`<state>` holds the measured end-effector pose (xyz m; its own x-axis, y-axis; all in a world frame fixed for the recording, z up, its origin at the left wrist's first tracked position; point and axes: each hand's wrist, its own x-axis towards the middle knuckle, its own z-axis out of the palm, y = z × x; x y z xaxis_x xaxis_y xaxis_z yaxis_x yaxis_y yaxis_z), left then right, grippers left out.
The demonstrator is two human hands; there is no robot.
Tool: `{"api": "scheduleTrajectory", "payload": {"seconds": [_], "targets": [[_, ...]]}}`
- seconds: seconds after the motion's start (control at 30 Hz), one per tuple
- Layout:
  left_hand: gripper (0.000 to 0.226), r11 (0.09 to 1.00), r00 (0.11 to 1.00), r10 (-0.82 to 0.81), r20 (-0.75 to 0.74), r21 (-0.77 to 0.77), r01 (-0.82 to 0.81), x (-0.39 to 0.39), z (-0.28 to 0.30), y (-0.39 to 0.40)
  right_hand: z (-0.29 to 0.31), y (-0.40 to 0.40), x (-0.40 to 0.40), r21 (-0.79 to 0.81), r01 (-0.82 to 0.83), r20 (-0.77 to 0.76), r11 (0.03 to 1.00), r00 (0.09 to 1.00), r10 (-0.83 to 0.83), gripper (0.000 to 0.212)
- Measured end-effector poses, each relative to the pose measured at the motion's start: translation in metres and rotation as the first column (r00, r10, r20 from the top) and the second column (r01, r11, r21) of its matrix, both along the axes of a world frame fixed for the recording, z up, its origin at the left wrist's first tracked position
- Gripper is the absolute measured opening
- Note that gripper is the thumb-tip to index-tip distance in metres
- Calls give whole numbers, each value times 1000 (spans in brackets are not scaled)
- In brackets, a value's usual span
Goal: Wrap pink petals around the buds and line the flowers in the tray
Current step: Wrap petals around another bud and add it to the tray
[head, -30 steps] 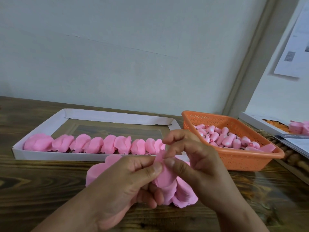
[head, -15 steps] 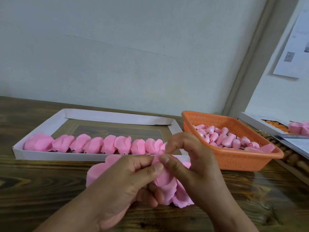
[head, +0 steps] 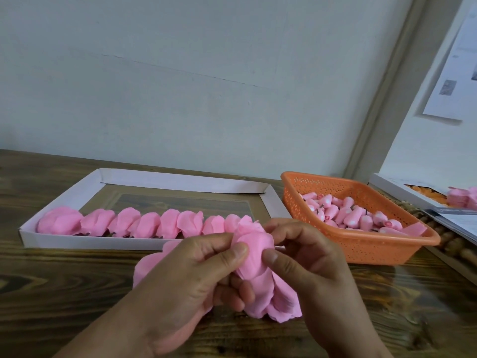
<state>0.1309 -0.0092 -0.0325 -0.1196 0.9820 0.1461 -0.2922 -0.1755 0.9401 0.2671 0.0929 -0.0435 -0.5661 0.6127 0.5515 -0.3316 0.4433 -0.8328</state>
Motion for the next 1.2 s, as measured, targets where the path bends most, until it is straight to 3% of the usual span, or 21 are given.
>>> {"api": "scheduleTrajectory", "payload": {"seconds": [0.43,0.6,0.7,0.97,1.13,1.2], "targets": [[20,998,993,2,-120,63,5,1,-1,0,1,-1,3,-9,3,17,1000,1000,-3,15],[35,998,998,22,-58,64,-19,-1,-2,1,3,-3,4,-27,-8,48,1000,999,9,18],[31,998,999,23,-44,62,-20,1,-1,0,4,-5,4,-56,-28,44,998,999,31,34],[26,999,1000,4,-12,53,-3,-1,-3,1,9,-7,8,-188,-98,75,977,991,114,38],[14,998,1000,-3,10,60,2,-2,-3,1,15,-12,5,-235,-37,45,971,998,49,8],[17,998,1000,-10,2,66,10,-2,-4,1,16,-15,3,-241,10,37,971,999,-1,7]]}}
